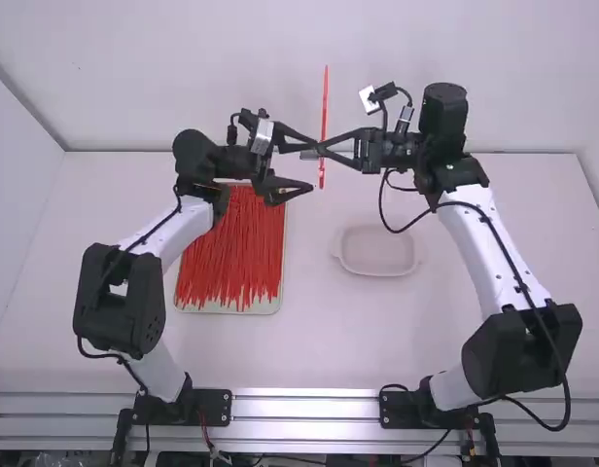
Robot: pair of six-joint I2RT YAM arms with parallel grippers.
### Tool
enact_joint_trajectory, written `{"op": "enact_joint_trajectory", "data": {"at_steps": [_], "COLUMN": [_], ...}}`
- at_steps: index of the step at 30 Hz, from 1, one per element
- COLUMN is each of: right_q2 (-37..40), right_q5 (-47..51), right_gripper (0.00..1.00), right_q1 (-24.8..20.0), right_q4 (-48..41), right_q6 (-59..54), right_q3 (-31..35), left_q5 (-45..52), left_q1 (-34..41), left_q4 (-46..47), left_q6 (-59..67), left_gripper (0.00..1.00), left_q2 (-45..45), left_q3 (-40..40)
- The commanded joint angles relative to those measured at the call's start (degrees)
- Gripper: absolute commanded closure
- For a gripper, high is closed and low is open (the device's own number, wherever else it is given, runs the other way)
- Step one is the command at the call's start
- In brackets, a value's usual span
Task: Fasten the cable tie
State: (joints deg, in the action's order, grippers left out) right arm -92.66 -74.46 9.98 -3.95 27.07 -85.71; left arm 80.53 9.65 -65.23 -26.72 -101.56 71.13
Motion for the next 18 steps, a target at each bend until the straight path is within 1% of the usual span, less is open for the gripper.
{"op": "enact_joint_trajectory", "data": {"at_steps": [1,5,7,8,9,12,13,15,18], "right_q2": [0.9,0.9,0.9,0.9,0.9,0.9,0.9,0.9,0.9], "right_q5": [-1.2,-0.5,-0.5,-0.5,-0.5,2.8,3.4,7.3,9.8], "right_gripper": [1.00,1.00,1.00,1.00,1.00,1.00,1.00,1.00,1.00], "right_q1": [-2.1,-5.2,-6.3,-7.1,-7.2,-8.3,-8.4,-9.0,-9.2], "right_q4": [-2.9,-11.3,-15.4,-18.8,-19.2,-26.0,-26.6,-30.5,-34.0], "right_q6": [-5.8,-13.3,-17.1,-20.6,-21.0,-27.5,-28.0,-30.9,-35.0], "right_q3": [-1.6,-1.6,-1.6,-1.6,-1.6,-1.6,-1.6,-1.6,-1.4], "left_q5": [1.4,1.2,1.3,0.9,0.9,0.8,0.7,-3.3,-12.3], "left_q1": [-1.4,-2.7,-3.1,-3.3,-3.3,-3.5,-3.7,-4.4,-4.3], "left_q4": [1.4,12.3,17.9,22.5,23.1,33.0,34.0,41.7,53.0], "left_q6": [-0.9,-0.7,2.1,4.9,5.3,13.2,14.1,18.2,22.9], "left_gripper": [0.01,0.01,0.01,0.01,0.01,0.01,0.01,0.01,0.01], "left_q2": [0.0,0.0,0.0,0.0,0.0,0.0,0.0,0.0,0.0], "left_q3": [0.0,0.0,0.0,0.0,0.0,0.0,0.0,0.0,0.0]}}
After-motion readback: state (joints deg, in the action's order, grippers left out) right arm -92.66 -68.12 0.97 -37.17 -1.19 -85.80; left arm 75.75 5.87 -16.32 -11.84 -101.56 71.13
